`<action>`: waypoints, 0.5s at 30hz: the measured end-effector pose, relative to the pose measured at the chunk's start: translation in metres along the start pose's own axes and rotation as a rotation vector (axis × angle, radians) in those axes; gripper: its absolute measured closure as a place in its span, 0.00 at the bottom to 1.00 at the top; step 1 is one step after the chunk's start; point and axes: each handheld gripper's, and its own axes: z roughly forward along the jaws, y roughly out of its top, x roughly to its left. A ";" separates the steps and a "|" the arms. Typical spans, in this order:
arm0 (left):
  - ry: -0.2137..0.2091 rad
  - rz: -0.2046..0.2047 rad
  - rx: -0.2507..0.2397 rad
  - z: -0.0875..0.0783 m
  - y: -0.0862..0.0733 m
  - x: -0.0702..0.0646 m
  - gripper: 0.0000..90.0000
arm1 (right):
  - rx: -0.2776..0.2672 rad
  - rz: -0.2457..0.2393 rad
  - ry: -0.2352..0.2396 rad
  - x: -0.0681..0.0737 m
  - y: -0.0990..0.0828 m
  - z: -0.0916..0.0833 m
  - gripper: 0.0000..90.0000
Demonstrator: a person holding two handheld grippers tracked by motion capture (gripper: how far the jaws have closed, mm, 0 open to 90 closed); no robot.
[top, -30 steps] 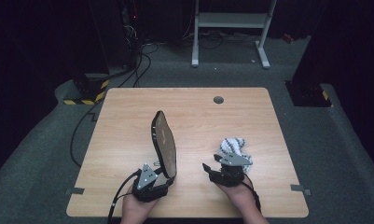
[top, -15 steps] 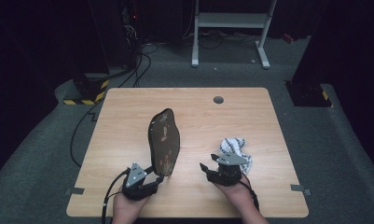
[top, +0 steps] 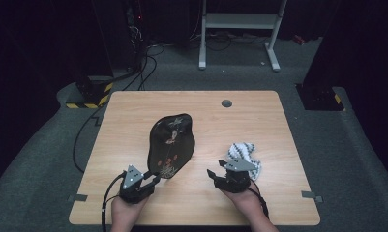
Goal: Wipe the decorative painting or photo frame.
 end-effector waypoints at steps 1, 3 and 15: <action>0.000 -0.023 -0.005 0.001 0.000 0.003 0.71 | 0.001 0.000 0.000 0.000 0.000 0.000 0.45; 0.005 -0.051 -0.009 0.004 0.000 0.009 0.72 | 0.005 -0.002 -0.001 0.001 -0.001 0.001 0.45; 0.042 -0.128 -0.022 0.016 0.005 0.031 0.74 | 0.016 0.004 0.001 0.007 -0.009 0.002 0.52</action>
